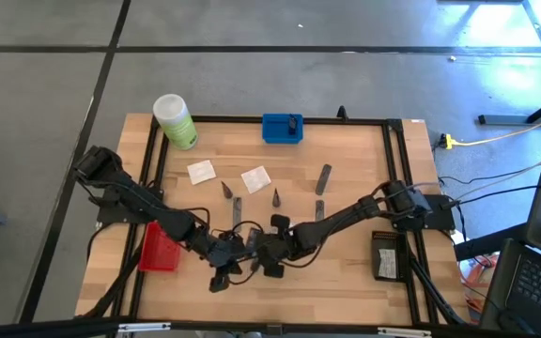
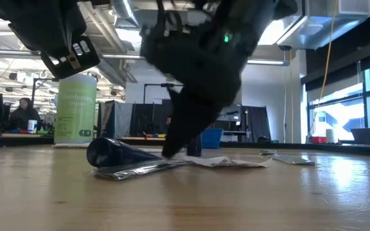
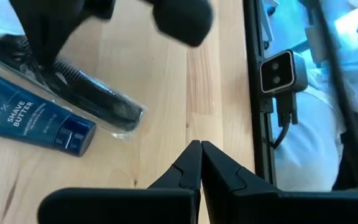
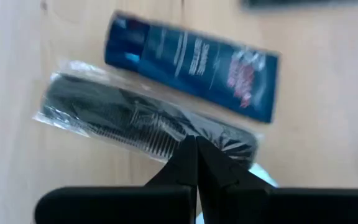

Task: Pick & Place Travel size toiletries
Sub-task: Put the black hair comb into the red basket

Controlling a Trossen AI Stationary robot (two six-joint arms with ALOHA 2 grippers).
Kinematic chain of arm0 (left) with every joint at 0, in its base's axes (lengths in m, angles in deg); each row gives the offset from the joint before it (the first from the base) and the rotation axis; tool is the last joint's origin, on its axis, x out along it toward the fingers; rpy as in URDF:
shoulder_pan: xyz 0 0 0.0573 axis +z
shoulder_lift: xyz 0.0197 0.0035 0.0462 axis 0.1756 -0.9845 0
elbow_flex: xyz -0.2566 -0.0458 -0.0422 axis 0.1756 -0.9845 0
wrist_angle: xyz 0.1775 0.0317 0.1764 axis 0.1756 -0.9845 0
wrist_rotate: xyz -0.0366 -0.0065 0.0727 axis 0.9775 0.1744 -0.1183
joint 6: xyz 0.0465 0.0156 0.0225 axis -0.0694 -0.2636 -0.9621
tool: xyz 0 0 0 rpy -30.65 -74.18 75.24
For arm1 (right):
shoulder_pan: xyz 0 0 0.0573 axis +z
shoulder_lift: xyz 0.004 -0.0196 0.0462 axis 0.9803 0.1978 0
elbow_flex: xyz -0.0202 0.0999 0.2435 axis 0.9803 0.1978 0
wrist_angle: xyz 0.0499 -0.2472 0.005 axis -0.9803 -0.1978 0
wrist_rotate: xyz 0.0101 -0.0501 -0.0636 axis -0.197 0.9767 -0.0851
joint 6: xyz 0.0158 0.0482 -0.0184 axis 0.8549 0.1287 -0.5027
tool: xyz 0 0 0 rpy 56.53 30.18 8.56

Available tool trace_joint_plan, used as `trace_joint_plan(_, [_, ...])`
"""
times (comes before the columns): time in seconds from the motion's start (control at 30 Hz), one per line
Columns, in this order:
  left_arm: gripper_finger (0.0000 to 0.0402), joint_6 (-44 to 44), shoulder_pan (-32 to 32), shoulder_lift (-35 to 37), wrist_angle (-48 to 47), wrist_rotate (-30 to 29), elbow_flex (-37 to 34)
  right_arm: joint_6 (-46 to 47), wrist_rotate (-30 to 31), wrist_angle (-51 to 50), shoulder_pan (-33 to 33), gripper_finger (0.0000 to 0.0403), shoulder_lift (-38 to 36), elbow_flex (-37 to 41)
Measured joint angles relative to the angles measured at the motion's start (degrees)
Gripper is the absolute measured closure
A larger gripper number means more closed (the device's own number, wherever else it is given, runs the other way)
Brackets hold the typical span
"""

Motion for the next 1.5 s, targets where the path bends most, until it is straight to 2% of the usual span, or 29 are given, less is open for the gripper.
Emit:
trace_joint_plan(0.23, [0.04, 0.4, -2.6, -4.1, 0.9, -2.1, 0.0, -5.0, -0.3, 0.2, 0.0, 0.0403, -3.0, -0.2])
trace_joint_plan(0.43, [0.04, -1.0, -2.8, -9.2, 6.8, -1.2, 0.0, -9.0, -8.7, 1.8, 0.2, 0.0403, -2.4, -0.2])
trace_joint_plan(0.7, [0.04, -5.4, -2.7, -12.9, 7.4, -2.2, 0.0, -10.4, -7.1, 2.0, 0.4, 0.0403, -2.4, -0.3])
trace_joint_plan(1.07, [0.0397, -8.0, -2.7, -13.0, 7.2, -3.7, 0.0, -11.8, -4.4, 0.9, -2.0, 0.0403, -0.8, -0.5])
trace_joint_plan(1.5, [0.0298, -8.6, -2.7, -13.0, 6.7, -4.7, 0.0, -10.8, -3.4, -2.4, -4.4, 0.0403, 0.4, -0.5])
